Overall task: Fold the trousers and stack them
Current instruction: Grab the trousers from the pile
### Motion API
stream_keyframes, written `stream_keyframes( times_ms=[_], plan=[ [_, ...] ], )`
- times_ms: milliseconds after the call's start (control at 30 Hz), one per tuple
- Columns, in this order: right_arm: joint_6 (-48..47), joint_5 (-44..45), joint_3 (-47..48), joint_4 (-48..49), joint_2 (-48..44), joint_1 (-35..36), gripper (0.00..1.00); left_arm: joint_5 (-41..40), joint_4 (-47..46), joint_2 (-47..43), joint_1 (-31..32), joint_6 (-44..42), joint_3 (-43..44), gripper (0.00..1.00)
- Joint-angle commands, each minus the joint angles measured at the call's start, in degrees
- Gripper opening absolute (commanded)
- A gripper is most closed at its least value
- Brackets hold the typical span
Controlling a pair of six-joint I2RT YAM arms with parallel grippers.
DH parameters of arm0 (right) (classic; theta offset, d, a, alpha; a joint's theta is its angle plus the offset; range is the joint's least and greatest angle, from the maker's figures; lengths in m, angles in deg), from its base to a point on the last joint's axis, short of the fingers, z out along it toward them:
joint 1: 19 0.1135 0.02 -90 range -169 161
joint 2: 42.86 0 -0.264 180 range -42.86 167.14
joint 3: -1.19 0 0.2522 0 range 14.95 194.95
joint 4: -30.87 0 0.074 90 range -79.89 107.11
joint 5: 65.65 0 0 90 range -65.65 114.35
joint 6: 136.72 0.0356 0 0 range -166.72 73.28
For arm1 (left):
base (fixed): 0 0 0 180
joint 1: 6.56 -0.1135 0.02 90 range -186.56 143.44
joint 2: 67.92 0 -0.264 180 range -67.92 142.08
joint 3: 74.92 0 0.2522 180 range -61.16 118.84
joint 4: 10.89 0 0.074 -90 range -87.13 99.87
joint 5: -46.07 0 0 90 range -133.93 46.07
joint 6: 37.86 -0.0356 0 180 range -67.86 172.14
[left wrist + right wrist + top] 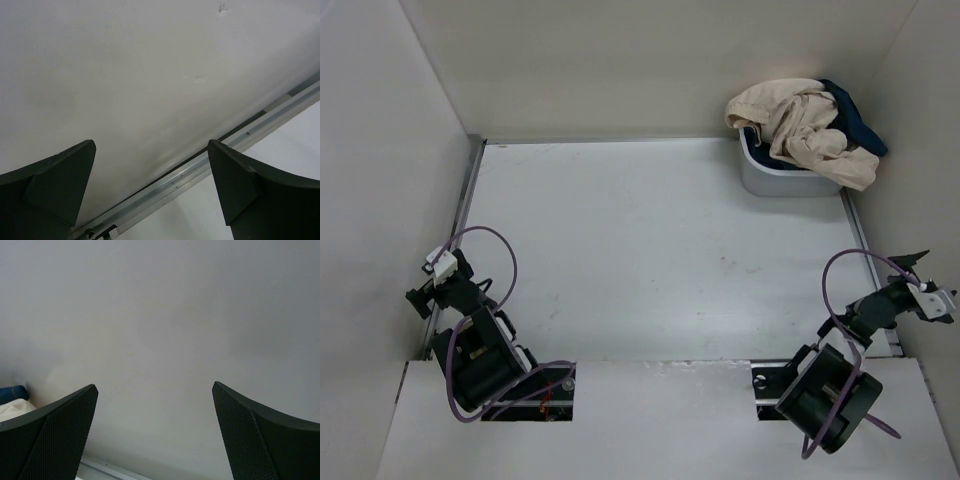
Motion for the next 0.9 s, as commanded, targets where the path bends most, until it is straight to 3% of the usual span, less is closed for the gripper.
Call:
stream_keyframes(
  times_ms=[0,333,433,500,600,767,867],
  plan=[
    [1.21,0.31,-5.35,7.90,-1.41,-0.55,1.00,0.38,-12.75,-0.62,0.04,0.66,0.44,1.00],
    [1.58,-1.62,-3.79,10.73,1.49,-1.26,1.00,0.12,-11.00,-1.76,0.57,-1.78,2.19,1.00],
    [-8.76,-12.39,-0.36,4.60,-9.01,3.46,1.00,-1.90,-7.57,-7.29,7.05,-10.38,5.44,1.00],
    [-15.63,-21.19,5.86,-2.86,-14.93,11.10,1.00,-3.74,-4.24,-8.44,11.88,-18.11,10.53,1.00],
    [-24.06,-26.84,22.71,-12.53,-6.55,24.62,1.00,-4.10,3.31,-6.70,19.62,-25.60,22.20,1.00],
    [-29.63,-19.14,54.88,-36.94,14.64,43.62,1.00,-6.73,28.32,1.20,33.59,-28.08,43.55,1.00],
    [-31.65,-14.99,68.43,-41.91,24.93,49.97,1.00,-5.51,48.36,5.78,39.40,-22.39,55.25,1.00]
  ],
)
